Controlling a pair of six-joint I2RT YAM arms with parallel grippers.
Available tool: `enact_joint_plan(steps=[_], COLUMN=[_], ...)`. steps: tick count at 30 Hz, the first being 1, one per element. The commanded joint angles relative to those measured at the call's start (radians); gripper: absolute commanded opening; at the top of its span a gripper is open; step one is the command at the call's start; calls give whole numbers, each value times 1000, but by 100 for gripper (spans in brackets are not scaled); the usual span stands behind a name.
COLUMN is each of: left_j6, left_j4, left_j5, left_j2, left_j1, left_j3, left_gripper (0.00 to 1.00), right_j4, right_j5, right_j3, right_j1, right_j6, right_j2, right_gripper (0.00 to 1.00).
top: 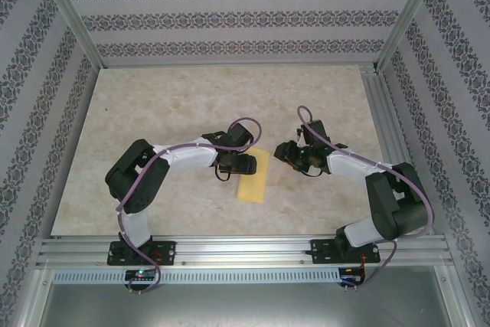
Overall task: Fold a paper plane with a square sheet of paper (fold left side to right side)
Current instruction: First fold in half a square sheet of paper at the center of the table.
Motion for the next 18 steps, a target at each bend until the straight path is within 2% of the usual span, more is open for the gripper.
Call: enact_joint_plan(steps=[1, 18], left_j6=[31, 45], left_j4=[-8, -15], left_j5=[26, 36], left_j2=[32, 53], left_j1=[-15, -28], left_j3=[22, 42], left_gripper=[66, 67], right_j4=[10, 12], right_j5=[-5, -11], right_j3=[-9, -13], right_j1=[-4, -3], right_j6=[-15, -12], right_j2=[-6, -9], right_gripper=[46, 46])
